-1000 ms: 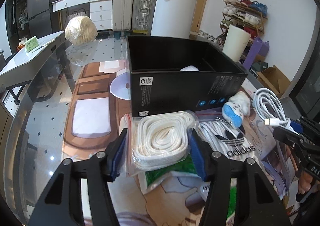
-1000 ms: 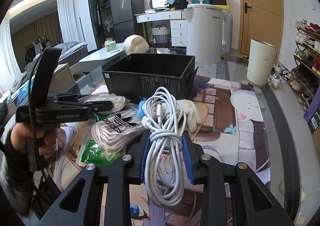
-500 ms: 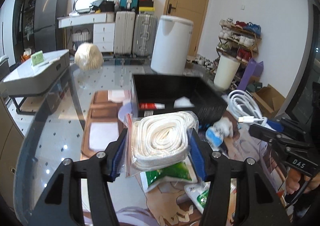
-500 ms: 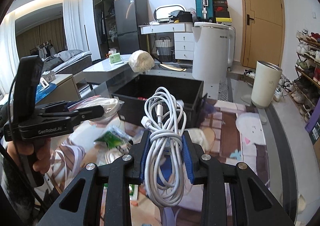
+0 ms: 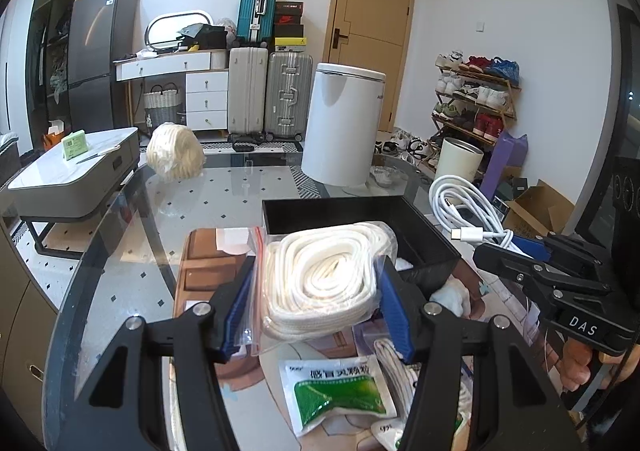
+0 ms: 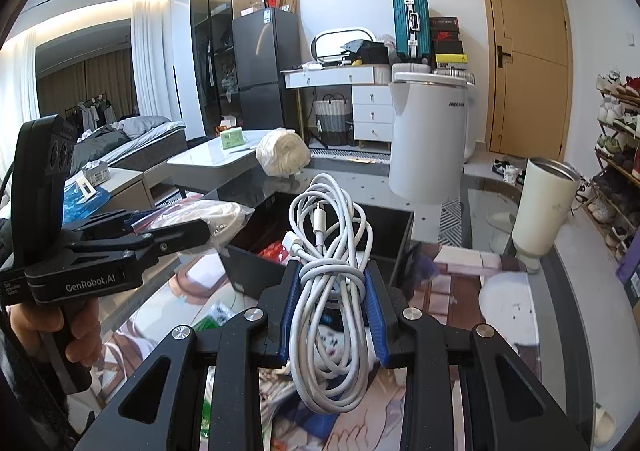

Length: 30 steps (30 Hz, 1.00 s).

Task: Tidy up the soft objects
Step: 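Lower the cable and rope bag into the black box and open both tools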

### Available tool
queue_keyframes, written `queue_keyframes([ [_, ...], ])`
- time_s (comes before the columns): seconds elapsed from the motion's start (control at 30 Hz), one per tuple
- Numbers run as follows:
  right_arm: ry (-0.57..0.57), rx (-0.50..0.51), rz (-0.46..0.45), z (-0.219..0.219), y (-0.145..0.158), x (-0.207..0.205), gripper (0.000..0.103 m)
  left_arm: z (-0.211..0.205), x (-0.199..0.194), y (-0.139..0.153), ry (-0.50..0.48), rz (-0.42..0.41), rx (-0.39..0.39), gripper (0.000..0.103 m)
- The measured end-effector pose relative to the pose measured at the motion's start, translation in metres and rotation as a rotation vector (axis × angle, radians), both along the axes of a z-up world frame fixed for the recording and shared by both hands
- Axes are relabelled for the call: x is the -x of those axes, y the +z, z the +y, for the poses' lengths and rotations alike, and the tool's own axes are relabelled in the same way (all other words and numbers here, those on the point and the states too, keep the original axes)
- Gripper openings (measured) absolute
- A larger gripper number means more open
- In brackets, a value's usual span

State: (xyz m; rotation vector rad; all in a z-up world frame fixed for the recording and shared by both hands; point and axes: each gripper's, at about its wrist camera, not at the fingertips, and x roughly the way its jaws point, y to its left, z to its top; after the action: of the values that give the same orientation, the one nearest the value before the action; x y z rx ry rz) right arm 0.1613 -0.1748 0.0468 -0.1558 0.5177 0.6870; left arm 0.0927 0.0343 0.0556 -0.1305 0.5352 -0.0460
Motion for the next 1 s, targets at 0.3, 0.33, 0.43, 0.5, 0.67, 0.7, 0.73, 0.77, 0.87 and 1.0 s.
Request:
queue_keyframes([
  [0.3,0.009,-0.025,-0.039,0.006,0.002,-0.009,0.03,-0.006,-0.012,0.005,0.001,-0.039,-0.038,0.057],
  [0.33,0.008,-0.026,-0.044,0.006,0.001,-0.011,0.03,-0.007,-0.013,0.005,0.001,-0.045,-0.044,0.057],
  [0.43,0.007,-0.028,-0.043,0.009,0.001,-0.015,0.03,-0.01,-0.017,0.005,0.001,-0.062,-0.058,0.057],
  [0.5,0.007,-0.023,-0.043,0.012,0.0,-0.019,0.03,-0.01,-0.019,0.004,0.0,-0.068,-0.059,0.057],
  [0.67,0.008,-0.027,-0.038,0.014,-0.001,-0.029,0.03,-0.012,-0.029,0.004,0.001,-0.075,-0.066,0.057],
  [0.7,0.008,-0.026,-0.038,0.014,-0.001,-0.031,0.03,-0.011,-0.031,0.003,0.0,-0.074,-0.066,0.057],
  [0.73,0.008,-0.027,-0.04,0.014,-0.001,-0.031,0.03,-0.011,-0.033,0.003,-0.002,-0.074,-0.064,0.057],
  [0.77,0.009,-0.031,-0.042,0.014,0.0,-0.032,0.03,-0.01,-0.035,0.002,-0.002,-0.072,-0.061,0.057],
  [0.87,0.012,-0.032,-0.046,0.016,-0.002,-0.035,0.03,-0.007,-0.039,-0.001,0.002,-0.074,-0.058,0.057],
  [1.0,0.007,-0.023,-0.039,0.022,-0.004,-0.042,0.03,-0.006,-0.047,-0.004,0.006,-0.067,-0.056,0.057],
])
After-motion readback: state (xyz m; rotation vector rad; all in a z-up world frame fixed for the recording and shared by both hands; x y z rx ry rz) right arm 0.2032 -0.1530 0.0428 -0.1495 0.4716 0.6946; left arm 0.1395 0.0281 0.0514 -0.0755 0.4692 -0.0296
